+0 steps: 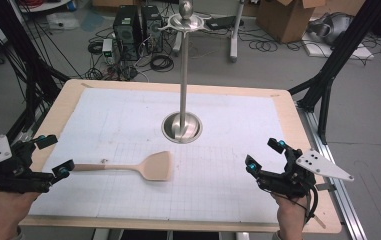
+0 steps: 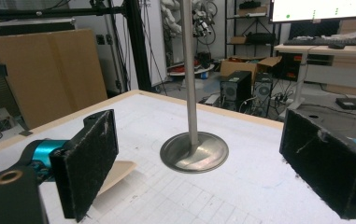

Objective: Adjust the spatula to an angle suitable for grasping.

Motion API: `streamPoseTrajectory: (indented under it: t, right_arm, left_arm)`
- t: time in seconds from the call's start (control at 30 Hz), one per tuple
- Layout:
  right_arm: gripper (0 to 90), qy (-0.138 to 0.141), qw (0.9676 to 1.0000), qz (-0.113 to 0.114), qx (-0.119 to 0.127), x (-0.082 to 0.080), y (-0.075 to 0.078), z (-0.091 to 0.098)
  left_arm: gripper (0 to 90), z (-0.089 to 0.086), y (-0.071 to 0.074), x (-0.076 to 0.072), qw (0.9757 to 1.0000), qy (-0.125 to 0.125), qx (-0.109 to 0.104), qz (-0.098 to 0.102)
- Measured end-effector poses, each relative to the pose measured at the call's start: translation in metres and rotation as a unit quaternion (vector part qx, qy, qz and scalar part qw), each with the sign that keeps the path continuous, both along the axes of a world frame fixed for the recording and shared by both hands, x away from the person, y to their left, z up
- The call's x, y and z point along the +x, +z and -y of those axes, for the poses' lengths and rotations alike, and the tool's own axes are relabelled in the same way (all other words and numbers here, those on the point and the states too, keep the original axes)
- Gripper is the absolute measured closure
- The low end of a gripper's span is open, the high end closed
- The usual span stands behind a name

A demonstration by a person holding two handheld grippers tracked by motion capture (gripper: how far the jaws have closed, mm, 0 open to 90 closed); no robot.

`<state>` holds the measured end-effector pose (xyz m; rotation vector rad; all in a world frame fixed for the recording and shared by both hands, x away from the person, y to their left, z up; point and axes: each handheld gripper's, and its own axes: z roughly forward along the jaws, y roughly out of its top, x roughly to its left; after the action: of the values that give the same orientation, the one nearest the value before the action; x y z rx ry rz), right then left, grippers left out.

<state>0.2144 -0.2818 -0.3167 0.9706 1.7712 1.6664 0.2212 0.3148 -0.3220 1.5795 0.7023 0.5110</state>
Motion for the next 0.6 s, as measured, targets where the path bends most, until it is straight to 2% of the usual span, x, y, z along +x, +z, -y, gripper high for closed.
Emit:
streamPoseTrajectory:
  t: [0.27,0.33,0.5,0.6]
  right_arm:
    - [10.7,0.001,1.0,0.0,-0.001,0.0008,-0.0007,0.0]
    - [10.7,0.004,1.0,-0.003,0.001,0.0011,-0.0011,-0.0007]
    - [10.7,0.006,1.0,-0.008,-0.002,0.0022,-0.0018,-0.0022]
    - [10.7,0.008,0.9999,-0.008,-0.004,0.0033,-0.0024,-0.0031]
  left_arm:
    - [3.3,0.0017,-0.0008,0.0008,0.9999,-0.004,0.007,-0.013]
    - [7.1,0.0015,-0.0011,0.0007,0.9999,-0.006,0.011,-0.01]
    - [8.6,0.0022,-0.0018,0.0009,0.9999,-0.007,0.01,-0.011]
    - [13.3,0.0018,-0.0023,0.0009,0.9998,-0.004,0.017,-0.011]
